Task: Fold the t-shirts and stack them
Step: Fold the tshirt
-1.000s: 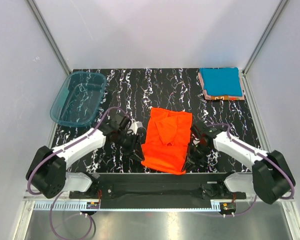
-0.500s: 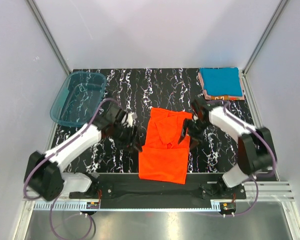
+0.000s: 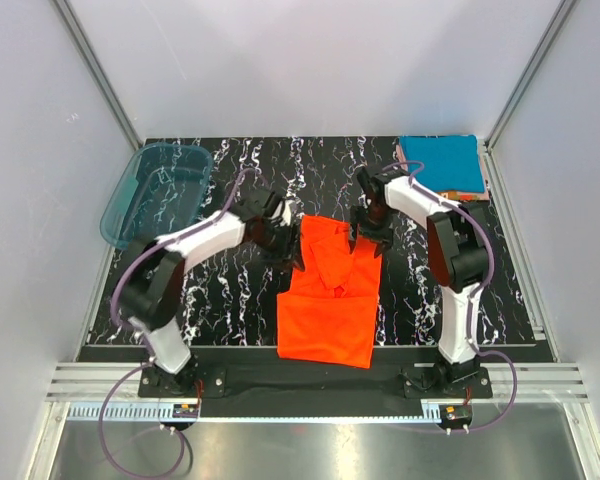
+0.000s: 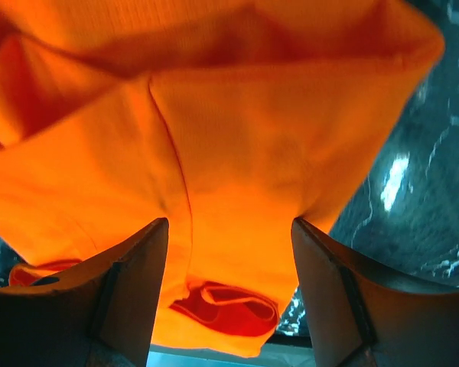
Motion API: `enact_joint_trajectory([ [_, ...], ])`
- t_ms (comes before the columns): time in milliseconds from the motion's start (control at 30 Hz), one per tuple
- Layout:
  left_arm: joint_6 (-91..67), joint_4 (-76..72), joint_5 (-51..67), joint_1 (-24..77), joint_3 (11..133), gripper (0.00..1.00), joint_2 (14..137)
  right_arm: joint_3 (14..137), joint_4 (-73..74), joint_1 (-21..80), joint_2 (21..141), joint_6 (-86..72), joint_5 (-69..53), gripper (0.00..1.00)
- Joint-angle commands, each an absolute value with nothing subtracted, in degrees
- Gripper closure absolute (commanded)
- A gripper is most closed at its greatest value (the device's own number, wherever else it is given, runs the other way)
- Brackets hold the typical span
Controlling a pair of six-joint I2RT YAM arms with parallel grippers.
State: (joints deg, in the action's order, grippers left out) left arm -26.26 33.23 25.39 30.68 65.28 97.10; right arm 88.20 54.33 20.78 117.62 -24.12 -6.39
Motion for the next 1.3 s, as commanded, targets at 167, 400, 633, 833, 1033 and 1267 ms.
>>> enact_joint_trajectory([
  [167,-30.5,28.6,24.2,28.7,80.1,0.46,116.7,98.9,54.7,20.7,126.3,-22.9,-3.4,0.28],
  [400,-31.2,31.7,25.2,22.7,90.4,0.46,126.5,119.5,58.4,20.7,138.5,-20.5,-5.5,0.28],
  [633,-24.1,41.7,25.3,20.9,105.6,0.42,126.4,142.0,70.0,20.7,146.1,-20.0,-6.6,0.24],
  [833,-20.5,43.9,23.3,21.0,99.1,0.37,112.3,124.6,66.7,20.7,130.3,-19.2,-6.5,0.13],
  [1033,-18.2,47.5,23.3,20.9,88.4,0.39,105.7,105.0,62.3,20.7,118.4,-15.7,-10.2,0.16],
  [1267,-17.8,42.8,22.3,21.0,77.4,0.51,103.8,93.0,55.4,20.7,113.2,-16.3,-14.8,0.34],
])
